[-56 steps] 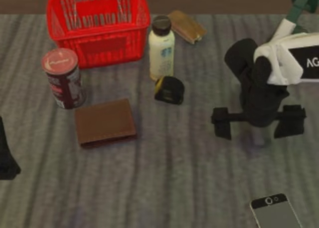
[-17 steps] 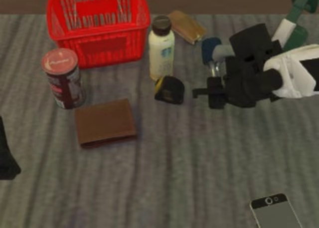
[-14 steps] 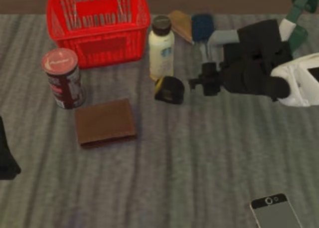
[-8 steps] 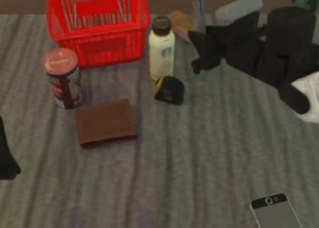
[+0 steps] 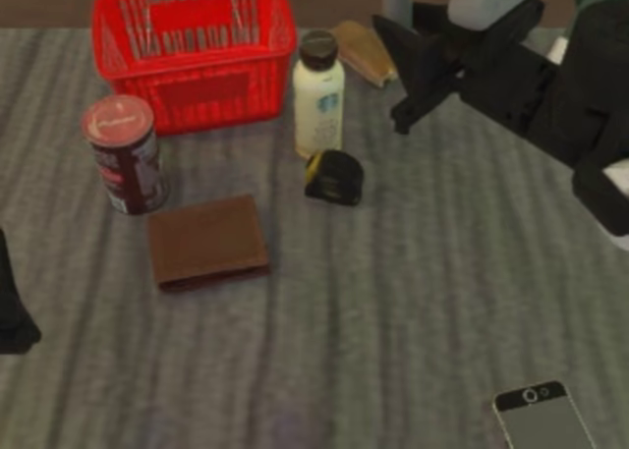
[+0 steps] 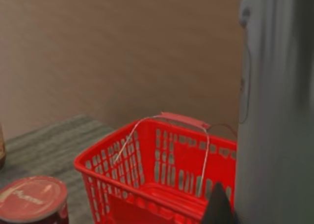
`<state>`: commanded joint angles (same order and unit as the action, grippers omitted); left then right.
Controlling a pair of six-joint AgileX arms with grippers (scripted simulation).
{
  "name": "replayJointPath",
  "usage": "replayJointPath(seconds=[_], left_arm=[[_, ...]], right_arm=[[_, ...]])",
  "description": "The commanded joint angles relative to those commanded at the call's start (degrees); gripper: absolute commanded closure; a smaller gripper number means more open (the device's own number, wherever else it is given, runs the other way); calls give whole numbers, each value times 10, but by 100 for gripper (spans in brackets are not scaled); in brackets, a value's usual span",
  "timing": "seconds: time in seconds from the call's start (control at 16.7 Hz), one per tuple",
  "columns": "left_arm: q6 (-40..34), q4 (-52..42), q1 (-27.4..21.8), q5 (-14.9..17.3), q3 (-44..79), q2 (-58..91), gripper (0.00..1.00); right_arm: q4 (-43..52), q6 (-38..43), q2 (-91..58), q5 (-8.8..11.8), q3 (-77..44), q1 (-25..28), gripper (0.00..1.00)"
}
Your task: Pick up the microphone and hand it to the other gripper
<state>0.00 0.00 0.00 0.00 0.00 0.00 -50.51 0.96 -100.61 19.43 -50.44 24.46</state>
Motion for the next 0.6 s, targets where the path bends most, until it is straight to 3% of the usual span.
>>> replayJointPath(seconds=[0.24, 0.6], left_arm=[[0, 0, 0, 0, 0, 0, 0], [0, 0, 0, 0, 0, 0, 0]], right_arm=[[-7, 3, 2, -9, 4, 8, 100], [-98, 13, 43, -98, 81, 100, 100]])
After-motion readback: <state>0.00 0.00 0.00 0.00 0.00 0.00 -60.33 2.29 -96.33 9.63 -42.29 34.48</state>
